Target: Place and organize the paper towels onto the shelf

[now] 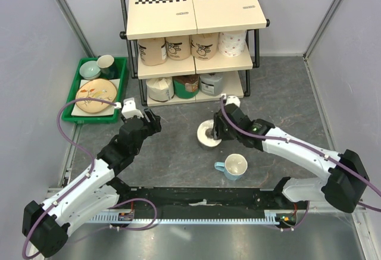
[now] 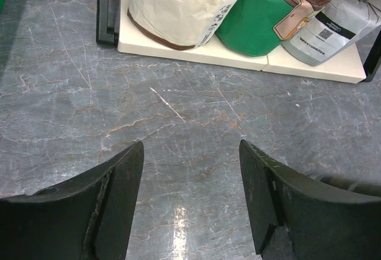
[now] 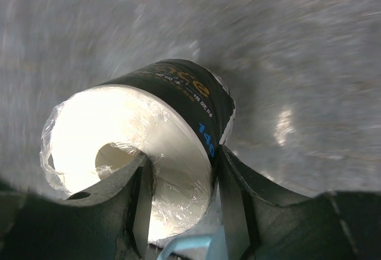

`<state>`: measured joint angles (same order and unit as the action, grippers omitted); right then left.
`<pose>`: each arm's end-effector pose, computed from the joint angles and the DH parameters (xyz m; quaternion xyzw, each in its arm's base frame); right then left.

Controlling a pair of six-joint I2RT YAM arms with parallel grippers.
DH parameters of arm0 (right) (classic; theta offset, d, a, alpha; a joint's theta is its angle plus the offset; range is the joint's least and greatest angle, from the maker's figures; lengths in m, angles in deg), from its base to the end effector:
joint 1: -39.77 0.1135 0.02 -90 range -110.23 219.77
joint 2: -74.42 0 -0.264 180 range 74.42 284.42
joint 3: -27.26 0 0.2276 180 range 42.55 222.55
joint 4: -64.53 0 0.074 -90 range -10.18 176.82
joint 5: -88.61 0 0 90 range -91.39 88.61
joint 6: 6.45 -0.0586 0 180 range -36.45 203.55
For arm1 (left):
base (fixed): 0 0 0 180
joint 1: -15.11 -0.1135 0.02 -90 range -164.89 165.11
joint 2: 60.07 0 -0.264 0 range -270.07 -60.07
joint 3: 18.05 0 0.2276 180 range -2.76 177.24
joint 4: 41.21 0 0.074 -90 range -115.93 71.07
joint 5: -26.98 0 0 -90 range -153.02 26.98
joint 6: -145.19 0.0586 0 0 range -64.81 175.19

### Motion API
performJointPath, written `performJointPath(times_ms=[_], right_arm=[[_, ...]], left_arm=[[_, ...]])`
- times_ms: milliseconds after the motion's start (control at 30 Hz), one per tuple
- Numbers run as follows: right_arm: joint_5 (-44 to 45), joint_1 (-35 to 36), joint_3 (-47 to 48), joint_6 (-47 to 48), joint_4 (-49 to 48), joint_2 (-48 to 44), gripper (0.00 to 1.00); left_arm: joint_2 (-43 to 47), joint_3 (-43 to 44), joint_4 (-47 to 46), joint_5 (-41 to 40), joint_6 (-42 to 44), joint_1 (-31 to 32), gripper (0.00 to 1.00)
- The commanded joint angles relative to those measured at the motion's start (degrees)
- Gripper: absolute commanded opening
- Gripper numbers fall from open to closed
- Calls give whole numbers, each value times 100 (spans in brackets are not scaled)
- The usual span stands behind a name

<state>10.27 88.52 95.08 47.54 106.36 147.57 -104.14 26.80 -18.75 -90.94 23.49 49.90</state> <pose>0.1800 0.1872 0.2487 -0.0659 0.9245 0.1750 0.3321 0.1592 -0.0772 0.2538 -0.1138 0.8064 -0.1318 0.5652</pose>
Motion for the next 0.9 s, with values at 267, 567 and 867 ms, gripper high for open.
performJointPath(times_ms=[267,567,867], right_arm=[[1163,-1869,-121,-354,-1290,15,36],[1207,-2607,292,-398,-2196,797,36],[794,-2994,688,-372,-2944,1386,35]], left_arm=[[13,-38,-217,-117,-55,-7,72],[-5,-12,-208,-108,-20,-7,72],[-22,-12,-252,-135,-3,-7,72]])
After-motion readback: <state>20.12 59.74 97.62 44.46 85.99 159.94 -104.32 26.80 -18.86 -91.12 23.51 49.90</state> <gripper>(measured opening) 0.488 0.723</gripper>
